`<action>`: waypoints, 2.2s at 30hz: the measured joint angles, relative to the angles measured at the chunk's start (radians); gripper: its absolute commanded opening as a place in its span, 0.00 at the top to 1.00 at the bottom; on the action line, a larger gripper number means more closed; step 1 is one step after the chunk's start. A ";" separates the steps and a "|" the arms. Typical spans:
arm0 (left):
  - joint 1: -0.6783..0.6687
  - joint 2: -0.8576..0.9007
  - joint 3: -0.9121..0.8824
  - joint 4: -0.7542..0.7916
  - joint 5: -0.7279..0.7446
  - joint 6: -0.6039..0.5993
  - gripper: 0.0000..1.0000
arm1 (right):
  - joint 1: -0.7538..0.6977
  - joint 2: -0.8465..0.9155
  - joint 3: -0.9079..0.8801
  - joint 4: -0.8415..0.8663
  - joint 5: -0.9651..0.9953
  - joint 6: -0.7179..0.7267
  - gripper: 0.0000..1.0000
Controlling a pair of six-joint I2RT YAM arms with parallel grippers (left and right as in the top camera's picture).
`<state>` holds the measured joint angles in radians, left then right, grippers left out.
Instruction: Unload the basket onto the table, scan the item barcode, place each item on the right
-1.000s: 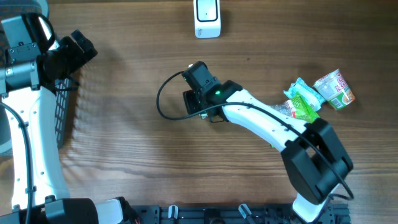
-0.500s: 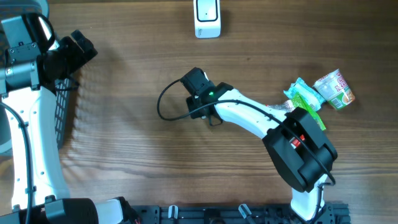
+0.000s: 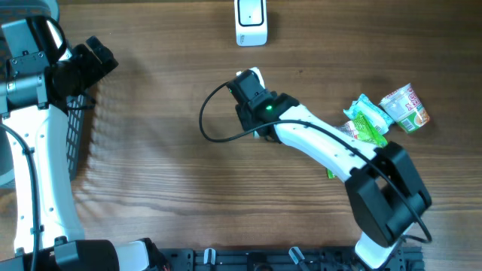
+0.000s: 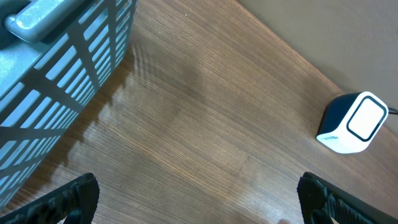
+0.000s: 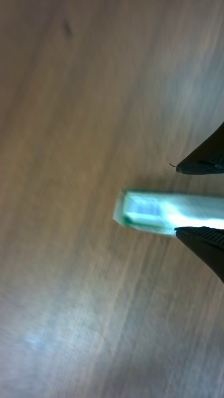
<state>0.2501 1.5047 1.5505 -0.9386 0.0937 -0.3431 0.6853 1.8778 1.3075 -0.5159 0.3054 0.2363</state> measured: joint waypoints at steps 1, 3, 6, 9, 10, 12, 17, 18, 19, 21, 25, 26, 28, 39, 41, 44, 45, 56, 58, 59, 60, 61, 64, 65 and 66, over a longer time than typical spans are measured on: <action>0.000 0.000 0.000 0.000 0.000 0.000 0.00 | 0.000 -0.006 0.000 -0.002 0.023 -0.009 0.74; 0.000 0.000 0.000 0.000 0.000 0.000 0.00 | 0.000 -0.006 0.000 -0.008 0.044 -0.022 0.69; 0.000 0.000 0.000 0.000 0.000 0.000 0.00 | 0.000 -0.003 0.000 -0.011 0.068 -0.037 0.43; 0.000 0.000 0.000 0.000 0.000 0.000 0.00 | 0.000 0.003 0.000 -0.024 0.072 -0.010 0.28; 0.000 0.000 0.000 0.000 0.000 0.000 0.00 | 0.000 0.006 0.000 -0.036 0.059 0.002 0.09; 0.000 0.000 0.000 0.000 0.000 0.000 0.00 | -0.004 0.009 0.000 -0.048 -0.026 0.023 0.00; 0.000 0.000 0.000 0.000 0.000 0.000 0.00 | -0.006 0.017 0.000 -0.072 -0.213 0.081 0.16; 0.000 0.000 0.000 0.000 0.000 0.000 0.00 | -0.006 0.023 0.000 -0.079 -0.230 0.096 0.22; 0.000 0.000 0.000 0.000 0.000 0.000 0.00 | -0.006 0.031 0.000 -0.084 -0.236 0.102 0.28; 0.000 0.000 0.000 0.000 0.000 0.000 0.00 | -0.006 0.055 0.000 -0.086 -0.237 0.125 0.37; 0.000 0.000 0.000 0.000 0.000 0.000 0.00 | -0.006 0.109 0.000 -0.089 -0.222 0.142 0.53; 0.000 0.000 0.000 0.000 0.000 0.000 0.00 | -0.006 0.116 0.000 -0.089 -0.219 0.142 0.56; 0.000 0.000 0.000 0.000 0.000 0.000 0.00 | -0.006 0.119 0.000 -0.084 -0.217 0.152 0.58; 0.000 0.000 0.000 0.000 0.000 0.000 0.00 | -0.006 0.116 0.000 -0.071 -0.126 0.126 0.73; 0.000 0.000 0.000 0.000 0.000 0.000 0.00 | -0.006 0.107 0.000 -0.071 -0.101 0.114 0.73; 0.000 0.000 0.000 0.000 0.000 0.000 0.00 | -0.006 0.092 0.000 -0.070 -0.078 0.098 0.72; 0.000 0.000 0.000 0.000 0.000 0.000 0.00 | -0.006 0.089 0.000 -0.069 -0.072 0.093 0.72; 0.000 0.000 0.000 0.000 0.000 0.000 0.00 | -0.006 0.087 0.000 -0.040 0.040 0.056 0.73; 0.000 0.000 0.000 0.000 0.000 0.000 0.00 | -0.006 0.087 0.000 -0.037 0.053 0.049 0.73; 0.000 0.000 0.000 0.000 0.000 0.000 0.00 | -0.005 0.087 0.000 -0.036 0.059 0.045 0.73; 0.000 0.000 0.000 0.000 0.000 0.000 0.00 | -0.005 0.087 0.000 -0.036 0.062 0.044 0.73; 0.000 0.000 0.000 0.000 0.000 0.000 0.00 | -0.003 0.087 0.000 -0.036 0.065 0.042 0.73; 0.000 0.000 0.000 0.000 0.000 0.000 0.00 | 0.006 0.087 0.000 -0.028 0.066 0.042 0.74; 0.000 0.000 0.000 0.000 0.000 0.000 0.00 | 0.012 0.087 0.000 -0.020 0.060 0.041 0.75; 0.000 0.000 0.000 0.000 0.000 0.000 0.00 | 0.015 0.087 0.000 -0.011 0.047 0.041 0.76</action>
<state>0.2501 1.5047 1.5505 -0.9386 0.0937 -0.3431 0.7002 1.9648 1.3079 -0.5266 0.3519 0.2771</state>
